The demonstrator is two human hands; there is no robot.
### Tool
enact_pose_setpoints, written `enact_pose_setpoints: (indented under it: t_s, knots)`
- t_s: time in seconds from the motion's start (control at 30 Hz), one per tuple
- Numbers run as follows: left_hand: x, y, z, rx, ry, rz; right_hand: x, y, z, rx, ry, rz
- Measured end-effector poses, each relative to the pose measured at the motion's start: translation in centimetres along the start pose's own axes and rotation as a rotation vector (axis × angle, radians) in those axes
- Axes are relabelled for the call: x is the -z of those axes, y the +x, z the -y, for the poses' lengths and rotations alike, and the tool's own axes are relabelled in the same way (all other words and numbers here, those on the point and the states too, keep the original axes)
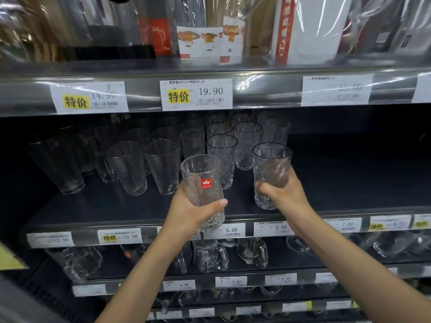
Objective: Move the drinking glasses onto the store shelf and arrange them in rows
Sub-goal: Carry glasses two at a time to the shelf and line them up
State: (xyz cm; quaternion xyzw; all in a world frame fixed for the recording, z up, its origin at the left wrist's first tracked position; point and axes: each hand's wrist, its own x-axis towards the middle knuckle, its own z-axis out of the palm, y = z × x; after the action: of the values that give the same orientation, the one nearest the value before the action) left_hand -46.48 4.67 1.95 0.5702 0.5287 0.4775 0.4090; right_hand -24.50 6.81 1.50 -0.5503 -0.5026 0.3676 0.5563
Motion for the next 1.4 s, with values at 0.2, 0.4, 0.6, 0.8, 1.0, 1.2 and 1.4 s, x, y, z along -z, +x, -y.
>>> enact_pose_setpoints:
  t_s: [0.2, 0.4, 0.6, 0.8, 1.0, 1.2, 1.4]
  knots:
    - [0.3, 0.0, 0.1, -0.017, 0.015, -0.01, -1.7, 3.3, -0.6, -0.054, -0.002, 0.012]
    - [0.3, 0.2, 0.5, -0.005, 0.023, -0.029, -3.2, 4.7, -1.3, -0.073, 0.004, 0.015]
    - [0.1, 0.2, 0.5, -0.001, 0.022, -0.045, -3.6, 5.7, -1.6, -0.079, 0.049, -0.005]
    - [-0.1, 0.4, 0.7, -0.012, 0.003, -0.057, -4.3, 6.6, -2.0, -0.074, 0.072, -0.025]
    - [-0.2, 0.4, 0.8, -0.015, -0.002, -0.06, -4.7, 7.3, -2.4, -0.07, 0.042, -0.025]
    - [-0.3, 0.4, 1.0, -0.019, -0.002, -0.065, -4.9, 7.6, -2.6, -0.059, 0.04, -0.045]
    - [-0.3, 0.4, 1.3, -0.031, -0.006, -0.066, -5.0, 8.0, -3.0, -0.062, 0.036, -0.058]
